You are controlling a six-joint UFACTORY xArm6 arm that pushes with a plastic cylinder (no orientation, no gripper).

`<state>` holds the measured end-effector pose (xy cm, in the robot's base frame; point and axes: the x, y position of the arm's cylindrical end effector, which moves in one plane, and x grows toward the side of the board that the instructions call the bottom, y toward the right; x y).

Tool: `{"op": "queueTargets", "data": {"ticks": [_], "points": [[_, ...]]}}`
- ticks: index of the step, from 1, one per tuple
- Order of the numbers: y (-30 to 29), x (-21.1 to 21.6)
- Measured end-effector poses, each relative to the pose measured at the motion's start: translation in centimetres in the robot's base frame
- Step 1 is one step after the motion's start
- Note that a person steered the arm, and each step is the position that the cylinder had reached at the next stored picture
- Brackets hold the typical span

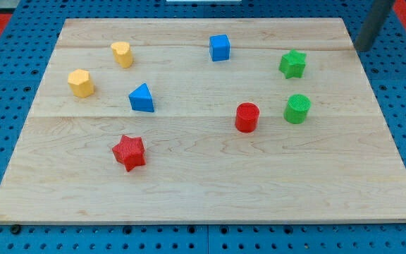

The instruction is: Place the green star above the green circle

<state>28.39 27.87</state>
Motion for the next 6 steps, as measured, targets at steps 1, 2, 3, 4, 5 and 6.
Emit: {"op": "queueTargets", "data": {"ticks": [1,2,3,4,5,6], "points": [[-5.9,-0.5],[-9.1,-0.6],[-9.4,2.1],[-10.1,2.6],[-10.1,0.1],[-12.0,-0.7]]}}
